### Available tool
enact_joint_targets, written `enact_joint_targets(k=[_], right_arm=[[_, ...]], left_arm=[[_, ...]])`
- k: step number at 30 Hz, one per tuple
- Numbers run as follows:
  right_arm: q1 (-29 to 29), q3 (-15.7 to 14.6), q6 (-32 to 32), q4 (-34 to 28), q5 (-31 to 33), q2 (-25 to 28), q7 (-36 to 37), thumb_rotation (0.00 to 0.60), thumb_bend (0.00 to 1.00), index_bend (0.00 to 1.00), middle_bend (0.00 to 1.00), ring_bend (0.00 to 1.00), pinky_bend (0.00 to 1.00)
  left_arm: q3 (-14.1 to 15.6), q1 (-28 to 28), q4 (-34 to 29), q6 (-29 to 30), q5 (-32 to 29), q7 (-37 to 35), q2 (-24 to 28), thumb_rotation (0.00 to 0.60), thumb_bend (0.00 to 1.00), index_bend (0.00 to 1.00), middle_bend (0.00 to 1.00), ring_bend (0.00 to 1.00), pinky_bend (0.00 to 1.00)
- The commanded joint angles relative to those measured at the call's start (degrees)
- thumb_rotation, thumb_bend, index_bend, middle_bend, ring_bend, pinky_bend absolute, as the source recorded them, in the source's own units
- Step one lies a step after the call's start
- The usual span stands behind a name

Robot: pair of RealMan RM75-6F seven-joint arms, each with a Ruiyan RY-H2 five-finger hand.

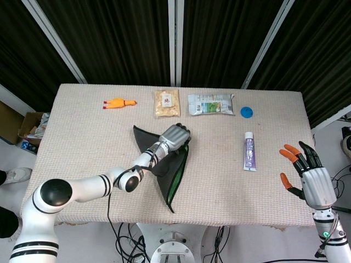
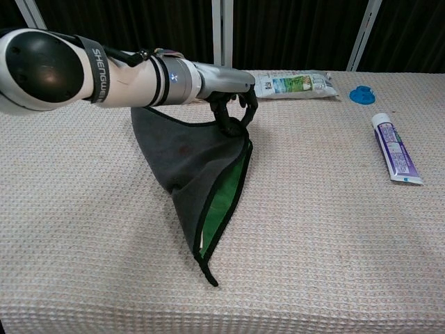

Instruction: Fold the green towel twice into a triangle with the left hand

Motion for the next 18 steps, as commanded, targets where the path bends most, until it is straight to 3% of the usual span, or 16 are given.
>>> enact_joint_targets(k=[1, 9, 11, 13, 15, 18], right_arm=[[-0.1, 0.0, 0.0, -0.1, 0.0, 0.2, -0.1, 0.6, 0.31, 0.24, 0.16, 0.0, 0.1], [-0.4, 0.1, 0.1, -0.2, 0.3, 0.4, 0.0, 0.6, 0.31, 0.24, 0.16, 0.0, 0.1], [-0.4, 0.1, 0.0, -0.2, 0.2, 0.4, 0.1, 0.6, 0.31, 0.24, 0.16, 0.0, 0.1], [-0.4, 0.1, 0.0, -0.2, 0.1, 0.3, 0.1, 0.6, 0.31, 0.24, 0.16, 0.0, 0.1], [-0.4, 0.2, 0.1, -0.3, -0.1, 0.3, 0.0, 0.6, 0.31, 0.24, 0.16, 0.0, 0.1], [-0.4, 0.2, 0.3, -0.5, -0.4, 0.3, -0.1, 0.6, 0.31, 0.24, 0.16, 0.0, 0.1]], left_arm=[[0.1, -1.5, 2.8, -0.4, -2.4, 0.2, -1.8, 0.6, 0.53, 0.67, 0.26, 0.18, 0.15], [2.0, -3.4, 7.5, -1.8, -7.1, 1.4, -4.2, 0.6, 0.52, 0.63, 0.24, 0.18, 0.15], [2.4, -3.6, 7.8, -1.8, -7.9, 1.7, -4.5, 0.6, 0.5, 0.53, 0.22, 0.17, 0.14], [2.9, -3.7, 7.6, -1.0, -8.2, 2.2, -4.5, 0.6, 0.37, 0.35, 0.18, 0.16, 0.14], [3.1, -3.3, 6.3, 0.6, -7.9, 2.4, -4.0, 0.6, 0.29, 0.28, 0.16, 0.15, 0.14], [2.7, -2.1, 2.9, 3.9, -6.8, 1.9, -2.4, 0.6, 0.26, 0.22, 0.14, 0.14, 0.14]])
